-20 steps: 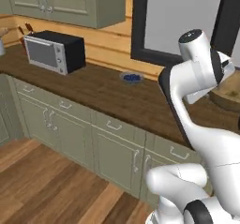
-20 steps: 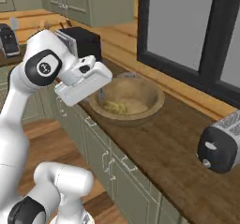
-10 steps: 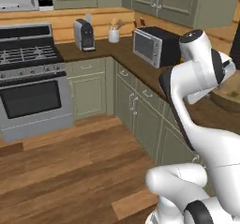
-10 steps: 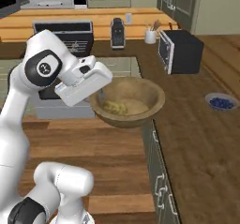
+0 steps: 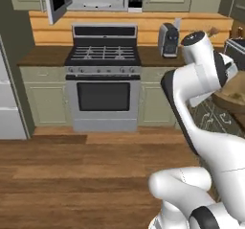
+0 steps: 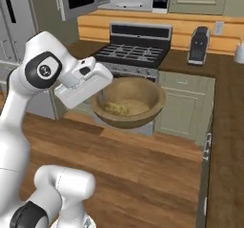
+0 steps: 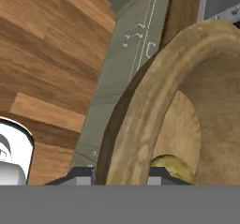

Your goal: Pick the potato from the sink and place it in the bowl. Then pick the bowl and place it in the microwave. Then close the microwave door and press the start button.

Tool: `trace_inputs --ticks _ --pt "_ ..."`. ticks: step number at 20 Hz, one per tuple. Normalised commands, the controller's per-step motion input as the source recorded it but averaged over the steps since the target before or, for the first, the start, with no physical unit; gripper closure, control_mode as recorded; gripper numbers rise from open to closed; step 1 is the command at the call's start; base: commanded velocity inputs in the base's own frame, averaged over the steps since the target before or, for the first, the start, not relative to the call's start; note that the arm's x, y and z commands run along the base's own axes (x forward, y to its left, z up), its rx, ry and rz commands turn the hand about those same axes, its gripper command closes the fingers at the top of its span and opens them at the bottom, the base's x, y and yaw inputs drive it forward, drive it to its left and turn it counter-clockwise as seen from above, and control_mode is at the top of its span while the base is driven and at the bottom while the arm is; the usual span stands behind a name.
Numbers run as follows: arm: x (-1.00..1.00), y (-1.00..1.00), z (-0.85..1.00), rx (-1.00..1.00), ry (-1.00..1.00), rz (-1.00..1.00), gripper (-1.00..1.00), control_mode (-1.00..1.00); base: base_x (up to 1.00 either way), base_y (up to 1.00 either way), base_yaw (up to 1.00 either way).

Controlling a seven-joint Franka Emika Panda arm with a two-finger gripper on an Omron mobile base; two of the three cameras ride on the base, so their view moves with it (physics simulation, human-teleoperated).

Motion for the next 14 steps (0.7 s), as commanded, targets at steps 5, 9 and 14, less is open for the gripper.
trace_inputs --ticks 5,9,14 --pt "0.00 0.00 0.00 0.00 0.00 0.00 1.00 1.00 1.00 0.04 0.38" --pt "0.00 0.00 0.00 0.00 0.00 0.00 1.00 1.00 1.00 0.00 0.05" --pt "0.00 0.00 0.00 0.00 0.00 0.00 1.00 1.00 1.00 0.05 -0.33"
